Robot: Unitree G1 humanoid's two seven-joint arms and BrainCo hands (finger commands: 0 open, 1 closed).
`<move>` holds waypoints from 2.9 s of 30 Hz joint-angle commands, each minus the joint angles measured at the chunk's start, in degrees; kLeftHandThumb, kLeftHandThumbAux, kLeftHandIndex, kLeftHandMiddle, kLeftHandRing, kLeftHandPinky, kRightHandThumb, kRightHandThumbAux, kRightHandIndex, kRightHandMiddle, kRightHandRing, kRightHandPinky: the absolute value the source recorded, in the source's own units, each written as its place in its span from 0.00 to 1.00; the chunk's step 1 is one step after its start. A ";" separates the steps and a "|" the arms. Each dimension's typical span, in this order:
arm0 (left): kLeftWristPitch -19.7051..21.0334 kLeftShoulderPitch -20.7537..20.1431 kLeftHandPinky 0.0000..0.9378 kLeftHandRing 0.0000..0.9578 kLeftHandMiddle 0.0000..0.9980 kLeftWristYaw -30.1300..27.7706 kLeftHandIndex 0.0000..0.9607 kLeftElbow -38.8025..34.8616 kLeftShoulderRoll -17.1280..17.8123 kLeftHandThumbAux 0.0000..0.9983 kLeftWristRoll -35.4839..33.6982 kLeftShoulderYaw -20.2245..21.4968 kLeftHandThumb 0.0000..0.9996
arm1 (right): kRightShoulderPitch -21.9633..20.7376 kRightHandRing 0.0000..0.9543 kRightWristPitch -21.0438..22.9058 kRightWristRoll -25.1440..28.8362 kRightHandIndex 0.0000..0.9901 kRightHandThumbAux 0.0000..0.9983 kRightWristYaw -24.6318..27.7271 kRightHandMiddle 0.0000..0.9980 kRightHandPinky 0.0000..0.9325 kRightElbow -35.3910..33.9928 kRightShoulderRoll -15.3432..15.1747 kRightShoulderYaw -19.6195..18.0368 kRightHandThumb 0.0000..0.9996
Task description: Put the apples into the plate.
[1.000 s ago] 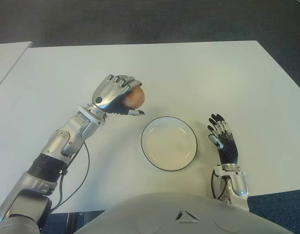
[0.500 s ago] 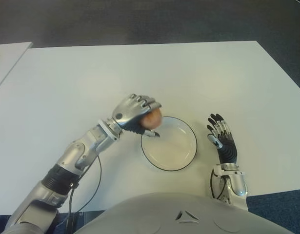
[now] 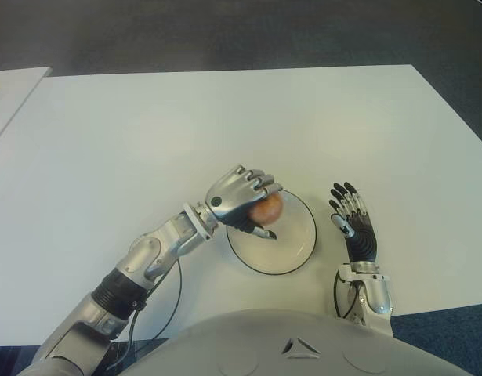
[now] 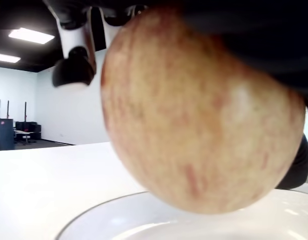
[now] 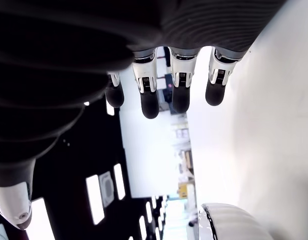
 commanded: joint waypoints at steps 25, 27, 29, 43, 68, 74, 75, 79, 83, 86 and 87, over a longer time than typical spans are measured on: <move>-0.59 -1.40 0.89 0.88 0.84 2.62 0.46 8.32 -1.00 0.69 2.08 -3.72 0.75 | 2.66 0.10 0.20 -0.52 0.10 0.57 -0.59 0.15 0.08 4.68 2.50 1.47 0.21; -0.93 -1.75 0.88 0.88 0.83 3.35 0.46 8.91 -1.14 0.69 2.08 -3.86 0.75 | 2.55 0.11 -0.06 -0.07 0.09 0.57 -0.40 0.15 0.08 4.98 2.68 1.41 0.20; -1.10 -2.11 0.88 0.87 0.82 2.75 0.46 9.17 -1.24 0.69 1.54 -3.87 0.75 | 2.40 0.10 -0.29 0.25 0.09 0.57 -0.31 0.15 0.09 5.28 2.84 1.35 0.21; -0.84 -1.33 0.16 0.12 0.13 -5.35 0.13 6.19 0.30 0.32 -4.07 -2.03 0.29 | 2.37 0.09 -0.37 -0.47 0.09 0.58 -0.54 0.14 0.07 5.85 3.01 1.75 0.21; -0.86 -0.78 0.00 0.00 0.00 -13.83 0.00 1.11 1.61 0.22 -6.67 0.02 0.16 | 1.50 0.06 -1.32 -0.48 0.08 0.60 -0.65 0.13 0.00 7.56 3.74 1.98 0.22; -1.05 -0.40 0.00 0.00 0.00 -13.13 0.00 1.15 1.30 0.22 -7.33 0.55 0.16 | 1.33 0.05 -1.51 -0.51 0.08 0.59 -0.70 0.12 0.01 7.89 3.84 1.98 0.22; -1.07 -0.36 0.00 0.00 0.00 -13.08 0.00 1.14 1.26 0.22 -7.42 0.62 0.16 | 1.31 0.05 -1.55 -0.55 0.08 0.59 -0.71 0.11 0.02 7.93 3.85 1.98 0.22; -1.04 -0.15 0.00 0.00 0.00 -12.97 0.00 1.19 1.10 0.21 -7.80 0.97 0.16 | 1.18 0.05 -1.38 -0.91 0.08 0.59 -1.00 0.11 0.02 7.97 3.92 2.08 0.21; -1.03 0.04 0.00 0.00 0.00 -12.86 0.00 1.18 0.98 0.22 -7.90 1.24 0.16 | 1.14 0.04 -0.99 -1.18 0.08 0.59 -1.40 0.10 0.01 7.83 4.10 2.16 0.20; -1.13 0.15 0.00 0.00 0.00 -13.04 0.00 1.09 0.94 0.22 -7.89 1.40 0.16 | 1.09 0.04 -1.18 -1.16 0.07 0.59 -1.39 0.10 0.00 7.93 4.14 2.14 0.19; -1.14 0.18 0.00 0.00 0.00 -13.13 0.00 1.05 0.94 0.22 -7.89 1.43 0.16 | 1.08 0.04 -1.22 -1.19 0.07 0.59 -1.40 0.10 0.01 7.96 4.15 2.14 0.19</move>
